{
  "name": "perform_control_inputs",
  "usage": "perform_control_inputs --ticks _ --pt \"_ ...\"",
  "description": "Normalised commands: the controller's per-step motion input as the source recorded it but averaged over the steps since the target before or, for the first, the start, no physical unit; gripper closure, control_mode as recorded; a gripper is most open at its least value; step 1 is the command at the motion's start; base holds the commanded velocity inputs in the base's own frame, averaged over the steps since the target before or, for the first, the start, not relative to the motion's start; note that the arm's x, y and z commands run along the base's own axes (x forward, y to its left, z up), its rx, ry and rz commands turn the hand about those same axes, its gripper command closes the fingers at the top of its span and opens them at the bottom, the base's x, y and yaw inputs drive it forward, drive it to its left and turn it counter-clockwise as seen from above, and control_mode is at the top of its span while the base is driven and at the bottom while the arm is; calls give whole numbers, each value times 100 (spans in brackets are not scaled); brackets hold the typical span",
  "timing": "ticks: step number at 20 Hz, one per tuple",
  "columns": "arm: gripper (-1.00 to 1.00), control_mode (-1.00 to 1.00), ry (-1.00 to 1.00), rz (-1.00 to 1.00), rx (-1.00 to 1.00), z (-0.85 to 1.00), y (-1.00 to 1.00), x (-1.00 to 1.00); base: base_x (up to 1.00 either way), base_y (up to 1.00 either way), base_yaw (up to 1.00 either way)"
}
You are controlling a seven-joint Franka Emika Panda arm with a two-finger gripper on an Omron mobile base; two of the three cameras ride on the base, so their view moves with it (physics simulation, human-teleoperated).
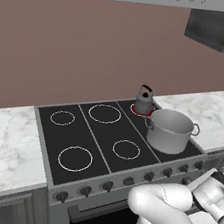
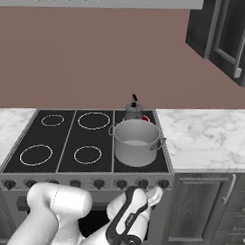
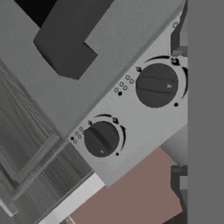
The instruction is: Pick the kettle from the cabinet and place it on a stove burner. Then pick the pot from the counter and place it on another stove burner. Finally, turn both burners on.
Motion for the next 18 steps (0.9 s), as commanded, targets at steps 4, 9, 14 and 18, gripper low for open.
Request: perform_control_inputs --ticks 4,9,14,18 --pt "-100 -100 0 5 7 19 -24 0 0 0 0" --pt "-100 -100 0 1 10 15 -31 -1 0 0 0" --pt "-100 -100 0 0 16 1 -25 3 0 0 0" --pt "-100 -100 0 0 15 0 -20 10 0 0 0"
